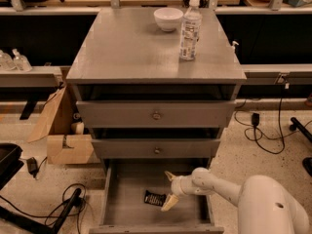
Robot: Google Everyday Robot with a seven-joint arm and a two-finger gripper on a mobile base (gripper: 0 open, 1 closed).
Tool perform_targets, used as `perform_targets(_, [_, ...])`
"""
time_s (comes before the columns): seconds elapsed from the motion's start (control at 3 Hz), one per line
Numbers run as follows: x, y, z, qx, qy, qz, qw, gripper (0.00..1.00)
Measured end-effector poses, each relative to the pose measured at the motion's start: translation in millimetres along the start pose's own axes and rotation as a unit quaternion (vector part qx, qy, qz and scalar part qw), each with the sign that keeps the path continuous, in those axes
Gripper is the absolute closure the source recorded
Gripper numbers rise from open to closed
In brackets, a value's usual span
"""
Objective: Pick rxbar chocolate from bottom drawer and place on counter
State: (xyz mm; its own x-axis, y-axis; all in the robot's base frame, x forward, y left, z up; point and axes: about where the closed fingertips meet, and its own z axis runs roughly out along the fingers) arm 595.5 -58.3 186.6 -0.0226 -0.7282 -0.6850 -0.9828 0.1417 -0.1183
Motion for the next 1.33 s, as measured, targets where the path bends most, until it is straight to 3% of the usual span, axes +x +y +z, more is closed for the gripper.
perform_targets(0.33, [12,7,28,-0.005,0.007,0.007,0.9999,0.00])
perform_targets(1.33, [17,33,82,-0.029,0.027,0.018,0.9990,0.00])
